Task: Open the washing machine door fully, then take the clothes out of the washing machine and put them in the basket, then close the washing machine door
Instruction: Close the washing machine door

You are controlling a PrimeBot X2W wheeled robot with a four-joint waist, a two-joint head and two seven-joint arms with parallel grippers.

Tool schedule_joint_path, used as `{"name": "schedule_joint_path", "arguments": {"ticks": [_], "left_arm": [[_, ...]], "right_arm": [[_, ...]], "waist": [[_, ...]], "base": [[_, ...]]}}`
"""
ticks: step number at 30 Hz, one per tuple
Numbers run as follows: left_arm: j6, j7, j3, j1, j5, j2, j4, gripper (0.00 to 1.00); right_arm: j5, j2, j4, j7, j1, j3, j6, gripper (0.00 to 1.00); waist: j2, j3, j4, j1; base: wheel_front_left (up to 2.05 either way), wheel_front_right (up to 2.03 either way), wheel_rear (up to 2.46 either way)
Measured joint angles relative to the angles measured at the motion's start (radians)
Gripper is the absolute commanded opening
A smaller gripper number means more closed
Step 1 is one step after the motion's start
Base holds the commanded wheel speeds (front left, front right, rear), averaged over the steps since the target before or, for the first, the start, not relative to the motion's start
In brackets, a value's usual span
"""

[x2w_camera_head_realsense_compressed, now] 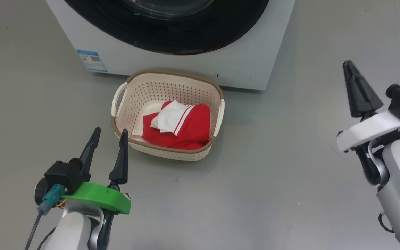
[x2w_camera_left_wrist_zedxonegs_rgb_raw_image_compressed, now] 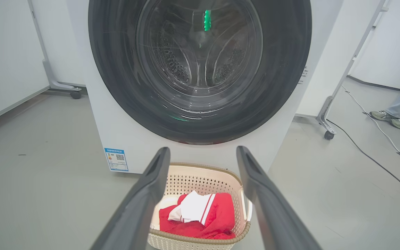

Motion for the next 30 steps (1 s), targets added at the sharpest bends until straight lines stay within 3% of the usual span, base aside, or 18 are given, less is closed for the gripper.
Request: {"name": "schedule_joint_path", "arguments": {"ticks": [14,15,16,17,23,30], "left_arm": [[0.000,0.000,0.022,0.080,0.007,0.002,-0.002,1.00],[0.000,0.000,0.023,0.085,0.007,0.002,-0.003,1.00],[0.000,0.000,0.024,0.089,0.007,0.002,-0.004,1.00],[0.000,0.000,0.023,0.093,0.010,0.002,-0.005,1.00],[0.000,0.000,0.023,0.104,0.038,0.001,-0.012,1.00],[0.000,0.000,0.045,0.123,0.045,-0.001,-0.020,1.00]], "right_arm": [[-0.007,0.029,-0.111,0.000,0.230,-0.081,-0.051,0.00],[-0.008,0.032,-0.119,0.000,0.245,-0.086,-0.055,0.20],[-0.009,0.034,-0.128,0.000,0.259,-0.087,-0.057,0.82],[-0.019,0.034,-0.138,0.000,0.273,-0.090,-0.066,1.00],[-0.022,0.047,-0.189,0.000,0.344,-0.133,-0.087,1.00],[-0.041,0.068,-0.238,0.000,0.401,-0.155,-0.087,1.00]], "waist": [[0.0000,-0.139,-0.119,0.0000],[0.0000,-0.146,-0.125,0.0000],[0.0000,-0.152,-0.130,0.0000],[0.0000,-0.158,-0.135,0.0000],[0.0000,-0.182,-0.153,0.0000],[0.0000,-0.197,-0.159,0.0000]], "base": [[0.00,0.00,0.00],[0.00,0.00,0.00],[0.00,0.00,0.00],[0.00,0.00,0.00],[0.00,0.00,0.00],[0.00,0.00,0.00]]}}
